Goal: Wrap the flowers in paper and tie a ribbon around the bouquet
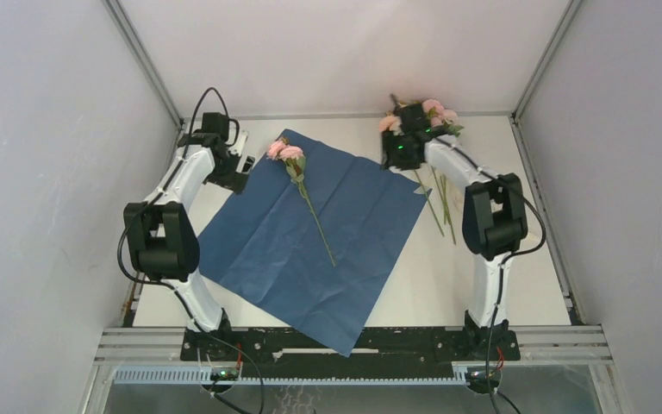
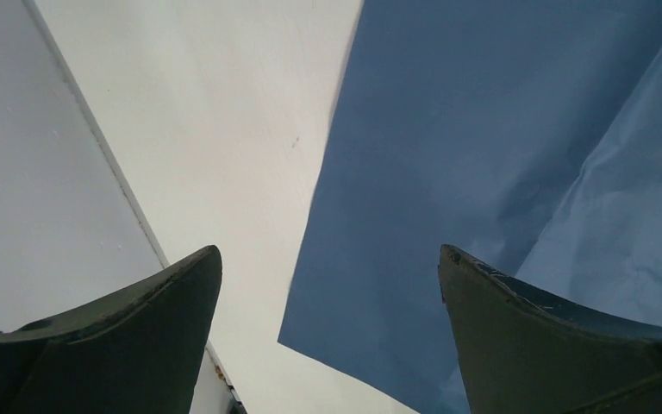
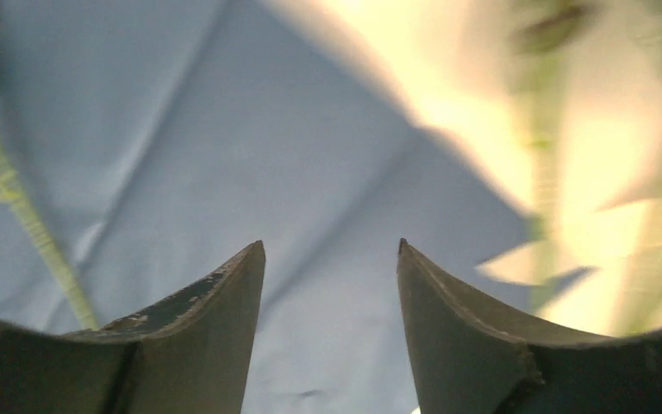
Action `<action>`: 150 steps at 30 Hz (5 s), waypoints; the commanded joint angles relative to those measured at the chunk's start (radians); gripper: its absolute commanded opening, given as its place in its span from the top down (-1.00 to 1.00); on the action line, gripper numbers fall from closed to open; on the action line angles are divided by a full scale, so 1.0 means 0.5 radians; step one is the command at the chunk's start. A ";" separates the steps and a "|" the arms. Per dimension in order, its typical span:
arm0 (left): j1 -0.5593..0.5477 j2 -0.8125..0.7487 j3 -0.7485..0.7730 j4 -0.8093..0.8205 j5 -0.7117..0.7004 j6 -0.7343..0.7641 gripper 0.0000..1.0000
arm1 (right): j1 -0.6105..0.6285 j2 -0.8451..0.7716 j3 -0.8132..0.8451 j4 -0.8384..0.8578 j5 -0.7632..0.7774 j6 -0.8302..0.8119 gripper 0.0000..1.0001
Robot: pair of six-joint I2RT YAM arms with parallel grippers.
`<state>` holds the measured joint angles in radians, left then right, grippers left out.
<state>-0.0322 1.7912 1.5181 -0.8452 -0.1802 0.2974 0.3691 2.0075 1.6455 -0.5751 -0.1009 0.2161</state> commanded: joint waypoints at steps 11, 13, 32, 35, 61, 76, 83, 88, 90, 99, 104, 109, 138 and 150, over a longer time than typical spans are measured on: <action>0.105 -0.007 -0.238 0.110 -0.104 0.034 -0.99 | -0.477 0.544 0.596 -0.217 -0.181 -0.326 -0.12; 0.160 0.054 -0.259 0.119 -0.174 0.037 -0.92 | -0.477 0.583 0.601 -0.215 -0.176 -0.347 -0.07; -0.086 0.346 -0.332 0.241 0.010 0.118 -0.59 | -0.466 0.015 0.491 -0.169 0.252 -0.375 1.00; -0.092 0.358 -0.279 0.223 0.000 0.112 -0.62 | -0.425 -0.296 0.260 0.063 0.095 -0.261 1.00; 0.049 -0.056 -0.331 0.052 0.283 0.105 -0.72 | -0.083 -0.237 -0.279 -0.026 0.226 0.112 -0.36; 0.049 -0.067 -0.374 0.059 0.262 0.128 -0.73 | -0.191 0.132 -0.051 -0.138 0.258 -0.006 0.80; 0.052 -0.079 -0.348 0.050 0.316 0.132 -0.73 | -0.204 -0.364 -0.028 -0.179 0.418 -0.056 1.00; 0.058 -0.114 -0.370 0.051 0.313 0.142 -0.73 | 0.012 -0.815 -0.305 0.200 0.308 0.077 1.00; 0.058 -0.138 -0.384 0.055 0.275 0.140 -0.73 | 0.165 -0.888 -0.417 0.481 0.199 0.182 1.00; 0.157 -0.174 -0.433 0.079 0.215 0.157 -0.75 | 0.673 -0.206 -0.002 1.011 0.006 0.406 1.00; 0.166 -0.157 -0.455 0.087 0.201 0.158 -0.74 | 0.741 0.387 0.635 0.767 -0.141 0.383 0.65; 0.164 -0.128 -0.471 0.120 0.168 0.165 -0.74 | 0.577 0.445 0.750 0.522 -0.266 0.372 0.04; -0.265 1.044 1.086 -0.273 0.697 -0.375 -0.07 | -0.608 0.634 0.750 -0.319 0.124 -0.471 0.10; -0.385 1.205 1.418 -0.252 0.608 -0.370 -0.06 | -0.593 0.325 0.590 -0.212 0.202 -0.554 0.09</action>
<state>-0.2302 2.4031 2.1677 -0.9821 0.1490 0.1299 0.0807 2.3119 1.9652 -0.7254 -0.0360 -0.0364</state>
